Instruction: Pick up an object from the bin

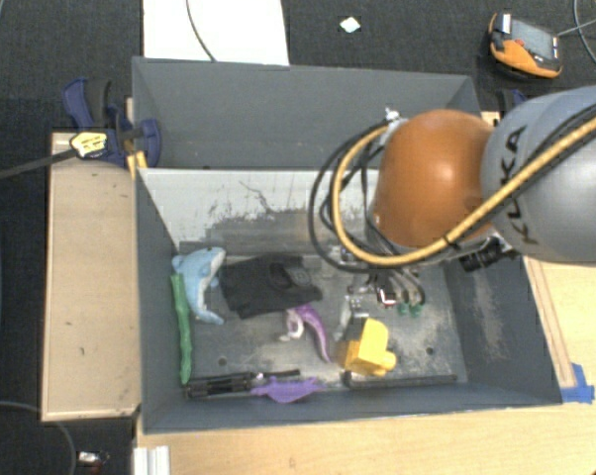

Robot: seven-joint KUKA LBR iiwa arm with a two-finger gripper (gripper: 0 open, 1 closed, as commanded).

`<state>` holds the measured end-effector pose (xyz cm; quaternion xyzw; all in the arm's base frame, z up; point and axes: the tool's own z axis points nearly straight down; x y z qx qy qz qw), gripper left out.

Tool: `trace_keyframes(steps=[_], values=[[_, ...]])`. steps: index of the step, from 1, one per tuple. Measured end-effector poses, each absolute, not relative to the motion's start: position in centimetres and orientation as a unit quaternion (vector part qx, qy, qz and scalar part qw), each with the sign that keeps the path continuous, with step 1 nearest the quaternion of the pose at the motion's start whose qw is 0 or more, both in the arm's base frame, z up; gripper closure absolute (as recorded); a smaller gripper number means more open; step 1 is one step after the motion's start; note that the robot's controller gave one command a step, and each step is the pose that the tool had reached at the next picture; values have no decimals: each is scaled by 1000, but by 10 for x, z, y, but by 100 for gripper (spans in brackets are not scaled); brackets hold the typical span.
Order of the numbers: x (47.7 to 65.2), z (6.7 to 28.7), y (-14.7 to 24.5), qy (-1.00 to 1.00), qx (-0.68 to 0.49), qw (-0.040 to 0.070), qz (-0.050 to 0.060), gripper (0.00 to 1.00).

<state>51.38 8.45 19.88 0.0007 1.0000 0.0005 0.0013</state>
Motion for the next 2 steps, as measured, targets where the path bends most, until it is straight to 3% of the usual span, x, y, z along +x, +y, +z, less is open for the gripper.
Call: trace_keyframes(steps=[1,2], values=[[585,69,171,1000,-4,4,2,0],[582,139,158,999,-46,8,1,0]])
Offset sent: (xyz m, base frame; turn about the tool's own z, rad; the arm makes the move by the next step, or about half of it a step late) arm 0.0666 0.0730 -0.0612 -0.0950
